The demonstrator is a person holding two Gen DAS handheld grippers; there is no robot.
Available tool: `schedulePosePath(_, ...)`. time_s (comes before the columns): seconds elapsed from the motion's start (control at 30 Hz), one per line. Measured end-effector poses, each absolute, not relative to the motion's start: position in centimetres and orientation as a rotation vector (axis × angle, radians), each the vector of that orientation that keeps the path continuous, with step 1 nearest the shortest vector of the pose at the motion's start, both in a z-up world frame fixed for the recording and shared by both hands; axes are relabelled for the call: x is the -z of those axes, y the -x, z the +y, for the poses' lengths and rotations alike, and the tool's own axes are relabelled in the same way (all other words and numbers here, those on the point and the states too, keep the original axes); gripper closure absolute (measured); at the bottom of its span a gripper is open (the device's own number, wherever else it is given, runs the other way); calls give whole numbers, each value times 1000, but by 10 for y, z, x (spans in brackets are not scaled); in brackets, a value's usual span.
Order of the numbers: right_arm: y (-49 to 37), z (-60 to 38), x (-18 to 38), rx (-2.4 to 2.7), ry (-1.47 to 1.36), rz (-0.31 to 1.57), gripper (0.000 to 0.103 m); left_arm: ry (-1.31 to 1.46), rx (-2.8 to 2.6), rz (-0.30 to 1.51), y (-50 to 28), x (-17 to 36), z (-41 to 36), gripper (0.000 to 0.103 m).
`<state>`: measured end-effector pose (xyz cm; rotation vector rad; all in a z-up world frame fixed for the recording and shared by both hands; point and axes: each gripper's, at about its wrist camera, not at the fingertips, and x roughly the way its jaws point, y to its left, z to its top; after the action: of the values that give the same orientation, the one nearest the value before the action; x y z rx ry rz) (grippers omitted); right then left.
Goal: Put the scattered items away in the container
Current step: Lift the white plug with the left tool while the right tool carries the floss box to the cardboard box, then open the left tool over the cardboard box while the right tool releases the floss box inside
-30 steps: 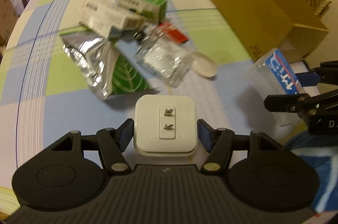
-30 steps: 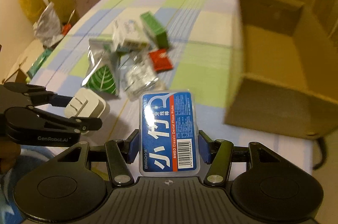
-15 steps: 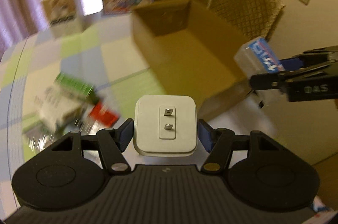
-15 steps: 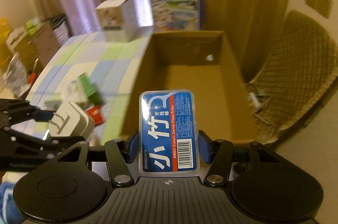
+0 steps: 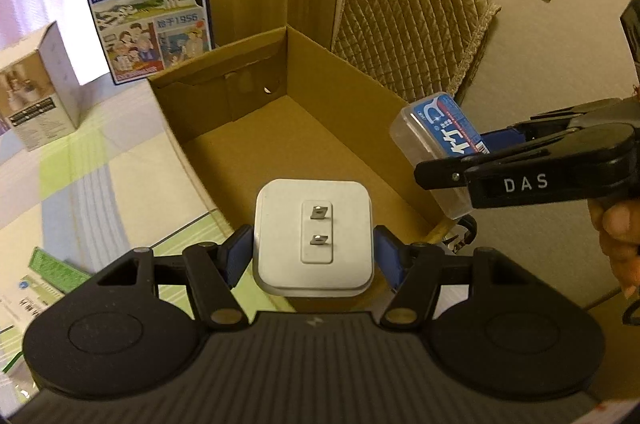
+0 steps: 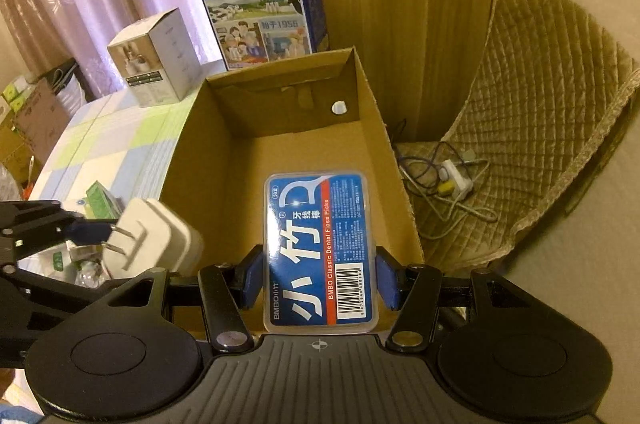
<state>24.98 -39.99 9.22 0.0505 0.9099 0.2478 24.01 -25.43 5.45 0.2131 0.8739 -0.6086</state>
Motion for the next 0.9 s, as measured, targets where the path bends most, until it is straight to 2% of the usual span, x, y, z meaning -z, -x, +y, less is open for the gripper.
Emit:
schedulePosePath(0.37, -260, -400, -79, -242, -56, 930, 50, -234, 626, 852, -250, -35, -269, 41)
schedulePosePath(0.8, -265, -385, -71, -267, -69, 932, 50, -242, 580, 849, -240, -34, -247, 40)
schedulePosePath(0.87, -267, -385, -72, -273, -84, 921, 46, -247, 572, 849, -238, -33, -245, 38)
schedulePosePath(0.9, -267, -385, -72, -270, -90, 919, 39, -250, 570, 849, -237, -33, -244, 38)
